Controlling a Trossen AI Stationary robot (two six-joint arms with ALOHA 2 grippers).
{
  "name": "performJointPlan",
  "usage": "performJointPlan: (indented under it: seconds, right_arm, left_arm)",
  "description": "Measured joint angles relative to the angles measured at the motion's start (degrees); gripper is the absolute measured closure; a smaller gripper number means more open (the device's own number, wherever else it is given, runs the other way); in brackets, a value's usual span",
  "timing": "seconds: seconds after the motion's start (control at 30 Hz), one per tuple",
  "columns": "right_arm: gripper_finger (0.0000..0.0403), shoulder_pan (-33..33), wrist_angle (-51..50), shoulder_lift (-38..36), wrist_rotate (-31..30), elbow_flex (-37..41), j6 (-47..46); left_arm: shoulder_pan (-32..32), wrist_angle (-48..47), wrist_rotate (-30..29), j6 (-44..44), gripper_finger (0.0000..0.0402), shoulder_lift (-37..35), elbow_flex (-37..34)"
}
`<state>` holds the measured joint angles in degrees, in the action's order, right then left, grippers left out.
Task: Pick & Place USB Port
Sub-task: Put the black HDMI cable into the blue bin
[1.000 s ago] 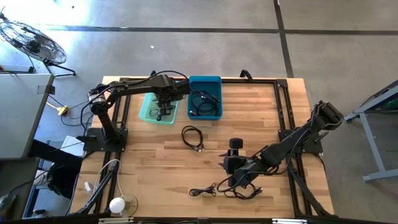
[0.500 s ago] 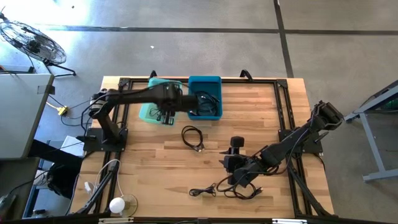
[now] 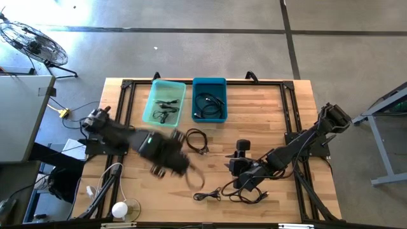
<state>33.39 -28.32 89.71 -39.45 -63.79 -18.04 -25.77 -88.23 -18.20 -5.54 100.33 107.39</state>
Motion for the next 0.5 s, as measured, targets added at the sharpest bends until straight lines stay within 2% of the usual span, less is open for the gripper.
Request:
performJointPlan:
  seconds: [0.13,0.27,0.5]
  right_arm:
    - [0.0263,0.01,0.03,0.00,0.18,0.00,-0.17]
    - [0.0263,0.01,0.07,0.00,0.23,0.00,-1.40]
    - [0.0263,0.02,-0.02,0.00,0.65,0.00,-1.40]
  left_arm:
    - [-6.80,6.91,0.25,-4.75,0.0215,0.00,-4.30]
    - [-10.90,12.52,-0.38,-11.00,0.0215,0.00,-10.07]
    - [-8.48,18.47,-6.12,-13.12,0.0215,0.00,-19.15]
